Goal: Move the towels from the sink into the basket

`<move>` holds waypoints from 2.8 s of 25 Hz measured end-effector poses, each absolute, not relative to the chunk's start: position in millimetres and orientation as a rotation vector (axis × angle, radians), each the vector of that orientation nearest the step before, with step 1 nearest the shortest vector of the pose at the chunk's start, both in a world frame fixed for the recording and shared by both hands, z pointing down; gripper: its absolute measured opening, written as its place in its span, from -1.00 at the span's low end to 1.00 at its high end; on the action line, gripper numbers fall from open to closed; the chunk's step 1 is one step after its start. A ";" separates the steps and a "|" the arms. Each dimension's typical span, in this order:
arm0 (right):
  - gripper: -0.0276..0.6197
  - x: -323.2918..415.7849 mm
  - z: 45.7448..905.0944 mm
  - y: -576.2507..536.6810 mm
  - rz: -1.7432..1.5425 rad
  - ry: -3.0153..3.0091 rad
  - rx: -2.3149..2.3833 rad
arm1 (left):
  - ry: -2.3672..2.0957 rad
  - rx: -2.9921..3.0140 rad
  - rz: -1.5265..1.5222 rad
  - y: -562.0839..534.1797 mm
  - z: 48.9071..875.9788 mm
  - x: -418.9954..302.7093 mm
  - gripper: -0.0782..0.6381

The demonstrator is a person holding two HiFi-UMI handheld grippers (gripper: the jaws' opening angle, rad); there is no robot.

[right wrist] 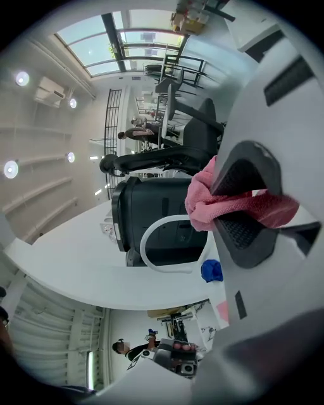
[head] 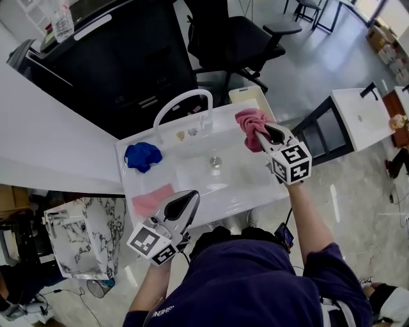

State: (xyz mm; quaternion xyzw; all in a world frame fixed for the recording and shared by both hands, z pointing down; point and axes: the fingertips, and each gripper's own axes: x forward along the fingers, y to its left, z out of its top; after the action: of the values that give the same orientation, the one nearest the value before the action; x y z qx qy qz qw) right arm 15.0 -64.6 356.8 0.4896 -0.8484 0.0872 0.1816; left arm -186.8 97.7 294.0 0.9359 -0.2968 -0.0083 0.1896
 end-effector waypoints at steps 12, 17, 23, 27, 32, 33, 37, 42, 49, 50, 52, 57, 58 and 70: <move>-0.72 95.9 350.8 -41.5 0.273 -2.496 1.363 | -0.841 2.631 0.063 125.7 293.5 -78.2 -0.77; -0.72 126.8 342.2 -31.8 0.260 -2.535 1.324 | -0.872 2.639 0.077 139.7 290.2 -38.1 -0.77; -0.72 158.1 330.1 -23.4 0.228 -2.574 1.302 | -0.940 2.633 0.071 146.5 287.9 -11.0 -0.77; -0.72 169.5 321.9 -20.6 0.213 -2.594 1.290 | -0.962 2.625 0.073 149.3 288.2 -0.4 -0.77; -0.72 174.5 313.9 -23.3 0.202 -2.602 1.309 | -0.962 2.641 0.085 142.9 287.1 1.9 -0.77; -0.72 174.0 312.9 -24.1 0.204 -2.600 1.315 | -0.958 2.645 0.090 140.6 286.1 0.5 -0.77; -0.72 171.1 309.9 -30.3 0.203 -2.574 1.361 | -0.912 2.670 0.099 127.8 287.4 -8.4 -0.77; -0.72 164.6 304.9 -44.5 0.191 -2.518 1.434 | -0.834 2.705 0.102 107.3 290.7 -26.7 -0.77; -0.72 149.3 302.7 -63.4 0.191 -2.449 1.521 | -0.738 2.750 0.118 80.6 292.2 -59.0 -0.77; -0.72 148.5 303.6 -66.4 0.196 -2.443 1.529 | -0.731 2.751 0.117 77.9 292.2 -61.5 -0.77; -0.72 149.0 305.9 -71.9 0.207 -2.432 1.541 | -0.723 2.749 0.118 74.9 292.1 -64.4 -0.77; -0.72 159.3 313.1 -94.7 0.217 -2.414 1.558 | -0.727 2.734 0.136 68.4 296.5 -65.1 -0.77; -0.72 162.3 315.0 -100.7 0.219 -2.413 1.558 | -0.733 2.728 0.141 66.5 298.0 -64.4 -0.77; -0.72 202.6 360.4 -199.4 0.274 -2.445 1.455 | -0.937 2.581 0.211 26.6 323.6 -36.9 -0.77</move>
State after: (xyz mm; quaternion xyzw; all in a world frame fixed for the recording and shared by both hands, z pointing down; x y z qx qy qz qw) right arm 202.6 -199.4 360.4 0.5039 -0.8468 0.0948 0.1411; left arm -36.9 26.6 323.6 0.9195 -0.3341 0.0753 0.1928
